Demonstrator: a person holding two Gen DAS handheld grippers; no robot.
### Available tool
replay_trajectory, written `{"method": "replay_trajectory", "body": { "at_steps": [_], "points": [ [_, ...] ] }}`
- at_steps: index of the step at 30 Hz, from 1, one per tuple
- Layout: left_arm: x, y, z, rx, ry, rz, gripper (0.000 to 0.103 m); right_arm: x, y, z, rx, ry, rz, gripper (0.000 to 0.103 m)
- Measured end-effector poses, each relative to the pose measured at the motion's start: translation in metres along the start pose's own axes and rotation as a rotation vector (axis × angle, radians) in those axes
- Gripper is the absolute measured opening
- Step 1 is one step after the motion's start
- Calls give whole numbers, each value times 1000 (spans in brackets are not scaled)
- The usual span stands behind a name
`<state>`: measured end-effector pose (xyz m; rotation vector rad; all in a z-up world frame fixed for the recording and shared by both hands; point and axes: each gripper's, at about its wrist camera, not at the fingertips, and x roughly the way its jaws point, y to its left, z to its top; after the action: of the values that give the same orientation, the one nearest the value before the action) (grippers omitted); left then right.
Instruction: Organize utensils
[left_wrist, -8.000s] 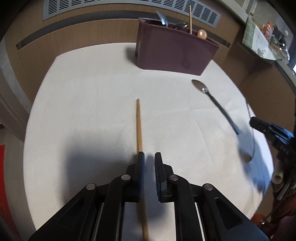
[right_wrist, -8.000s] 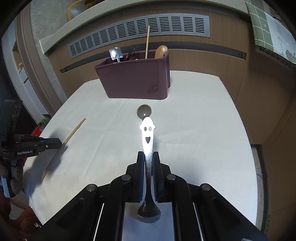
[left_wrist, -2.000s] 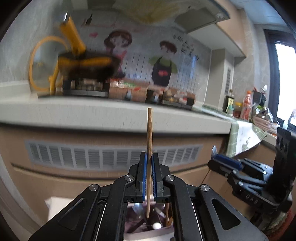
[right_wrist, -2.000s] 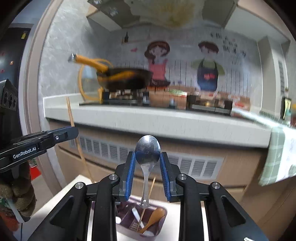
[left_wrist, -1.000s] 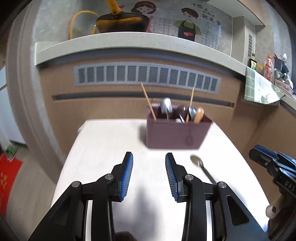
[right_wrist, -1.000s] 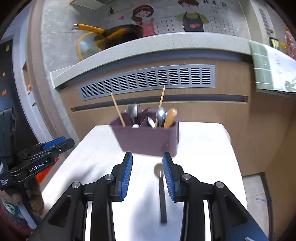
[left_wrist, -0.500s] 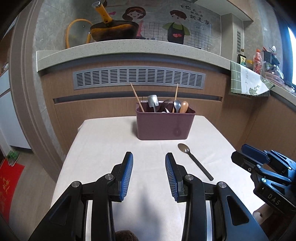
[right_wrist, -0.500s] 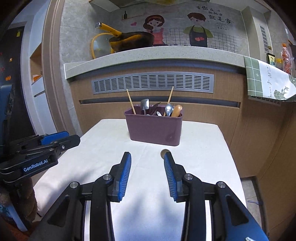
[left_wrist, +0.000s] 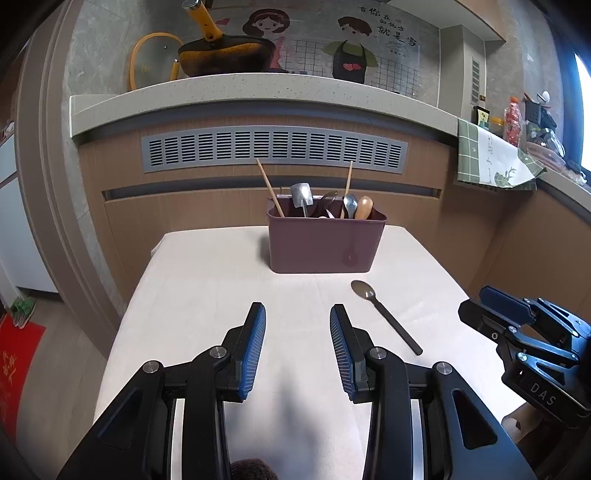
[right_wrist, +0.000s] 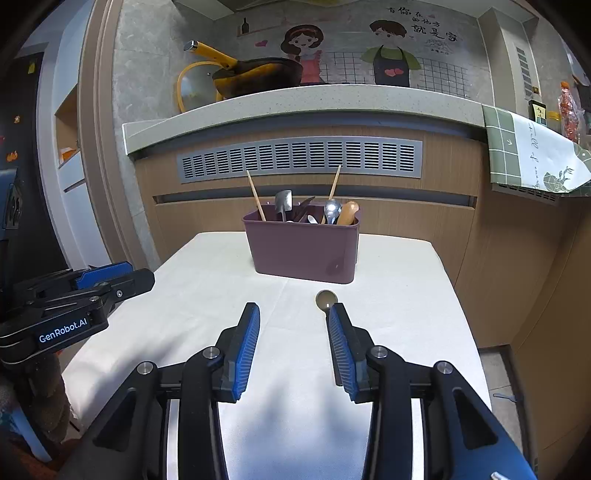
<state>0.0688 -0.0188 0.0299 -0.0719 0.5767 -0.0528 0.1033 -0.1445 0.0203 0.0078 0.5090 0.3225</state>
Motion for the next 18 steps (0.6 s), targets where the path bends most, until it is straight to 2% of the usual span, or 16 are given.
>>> {"method": "replay_trajectory", "body": {
  "at_steps": [18],
  "points": [
    [-1,-2,-4,1,8,-5,37,-1,1,-2,-4,0,-3,38]
  ]
}}
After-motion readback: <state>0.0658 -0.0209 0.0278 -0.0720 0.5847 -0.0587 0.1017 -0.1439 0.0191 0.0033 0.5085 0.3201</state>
